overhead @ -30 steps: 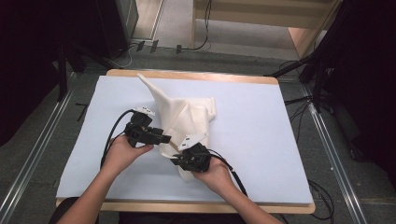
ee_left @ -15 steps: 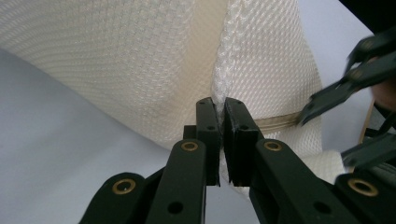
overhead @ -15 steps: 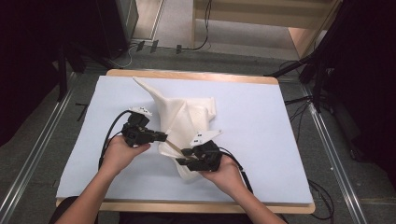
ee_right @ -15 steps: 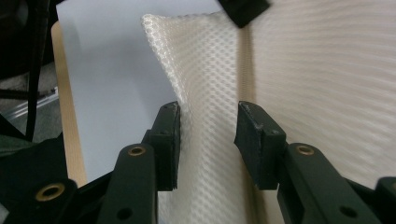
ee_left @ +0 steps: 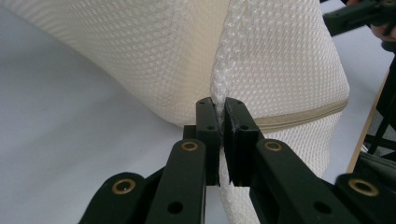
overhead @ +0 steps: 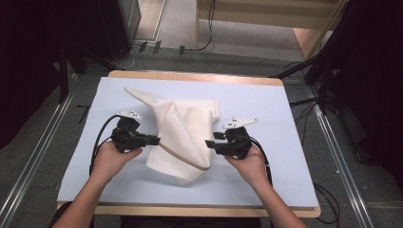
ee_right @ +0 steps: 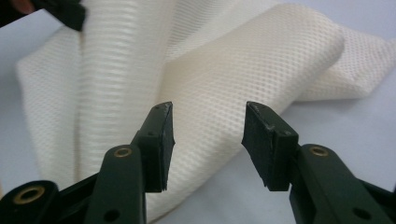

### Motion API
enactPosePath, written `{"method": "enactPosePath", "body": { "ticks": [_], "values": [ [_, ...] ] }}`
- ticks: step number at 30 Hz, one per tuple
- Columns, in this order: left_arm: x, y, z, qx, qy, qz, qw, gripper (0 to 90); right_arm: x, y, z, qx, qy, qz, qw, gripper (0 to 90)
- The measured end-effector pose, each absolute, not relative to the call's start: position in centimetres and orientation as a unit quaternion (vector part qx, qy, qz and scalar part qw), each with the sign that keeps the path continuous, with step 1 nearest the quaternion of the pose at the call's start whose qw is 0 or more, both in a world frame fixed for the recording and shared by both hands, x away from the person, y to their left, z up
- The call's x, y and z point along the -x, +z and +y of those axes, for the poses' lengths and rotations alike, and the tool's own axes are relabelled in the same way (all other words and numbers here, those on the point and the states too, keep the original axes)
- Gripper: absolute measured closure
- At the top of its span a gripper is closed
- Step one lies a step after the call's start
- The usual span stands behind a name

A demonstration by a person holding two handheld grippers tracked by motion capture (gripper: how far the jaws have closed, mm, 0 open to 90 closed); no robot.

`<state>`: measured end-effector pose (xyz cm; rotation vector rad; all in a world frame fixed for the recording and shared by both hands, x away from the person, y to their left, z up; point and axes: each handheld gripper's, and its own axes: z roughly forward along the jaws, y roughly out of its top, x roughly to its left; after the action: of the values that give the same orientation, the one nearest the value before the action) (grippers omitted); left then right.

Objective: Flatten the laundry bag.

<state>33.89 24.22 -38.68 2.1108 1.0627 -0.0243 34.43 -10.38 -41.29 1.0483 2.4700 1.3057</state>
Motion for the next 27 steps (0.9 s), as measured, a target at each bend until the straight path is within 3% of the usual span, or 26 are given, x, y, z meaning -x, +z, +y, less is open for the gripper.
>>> {"method": "enactPosePath", "body": {
  "ticks": [5,12,27],
  "values": [
    [-33.5,-38.7,25.4,-0.819,-0.004,0.43,0.38,86.5,-35.7,-42.0,-9.8,-0.368,0.426,0.822,0.079,42.0],
    [-33.0,-38.6,26.3,-0.814,0.006,0.442,0.378,86.5,-37.0,-42.8,-9.1,-0.389,0.427,0.814,0.065,35.6],
    [-32.6,-39.1,32.0,-0.773,0.027,0.515,0.37,86.3,-38.4,-41.5,-11.6,-0.391,0.437,0.803,0.105,57.8]
  ]
}}
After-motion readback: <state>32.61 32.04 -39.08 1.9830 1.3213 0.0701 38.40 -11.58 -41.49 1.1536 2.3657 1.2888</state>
